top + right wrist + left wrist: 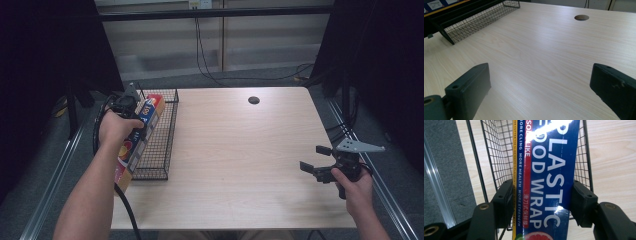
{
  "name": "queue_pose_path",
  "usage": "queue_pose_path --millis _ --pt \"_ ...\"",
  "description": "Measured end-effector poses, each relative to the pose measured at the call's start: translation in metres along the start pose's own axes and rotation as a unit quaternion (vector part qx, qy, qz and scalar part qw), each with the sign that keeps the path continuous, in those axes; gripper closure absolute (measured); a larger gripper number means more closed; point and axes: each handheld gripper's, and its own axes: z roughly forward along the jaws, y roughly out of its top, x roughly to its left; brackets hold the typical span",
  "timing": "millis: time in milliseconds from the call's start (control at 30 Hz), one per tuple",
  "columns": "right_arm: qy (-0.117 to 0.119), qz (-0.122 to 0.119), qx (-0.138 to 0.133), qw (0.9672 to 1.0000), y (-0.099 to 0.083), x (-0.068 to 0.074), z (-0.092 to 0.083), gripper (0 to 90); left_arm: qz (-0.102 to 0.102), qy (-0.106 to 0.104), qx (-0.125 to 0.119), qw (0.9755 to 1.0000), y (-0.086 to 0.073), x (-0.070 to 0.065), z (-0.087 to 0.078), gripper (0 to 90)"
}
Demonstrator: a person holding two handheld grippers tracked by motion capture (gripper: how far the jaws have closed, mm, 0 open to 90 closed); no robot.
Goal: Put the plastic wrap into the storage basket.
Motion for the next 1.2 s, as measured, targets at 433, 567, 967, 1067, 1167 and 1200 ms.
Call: queue_pose_path --millis 433,567,967,1067,1167,1200 --pt "0.000 -0.001 -0.001 1.0000 0.000 0.000 -0.001 2.8 -0.021 0.002 0.003 0.9998 0.003 0.007 0.009 43.2" --pt "0.000 0.000 -0.001 1.0000 0.000 0.000 -0.001 2.8 -0.032 -0.002 0.000 0.9995 0.005 0.007 0.014 43.1" --pt "0.000 -0.002 -0.002 1.0000 0.000 -0.001 -0.001 2.8 -0.054 -0.004 0.004 0.9985 0.009 0.008 0.024 43.0" --pt "0.001 -0.001 -0.001 1.0000 0.000 -0.001 -0.001 2.8 -0.069 -0.007 -0.003 0.9976 0.010 0.010 0.023 42.9" --pt "0.001 -0.002 -0.001 1.0000 0.000 -0.001 -0.001 2.8 -0.084 -0.021 -0.004 0.9962 0.011 0.012 0.024 42.8" --pt "0.001 -0.002 -0.001 1.0000 0.000 -0.001 -0.001 2.8 -0.084 -0.021 -0.004 0.9962 0.011 0.012 0.024 42.8"
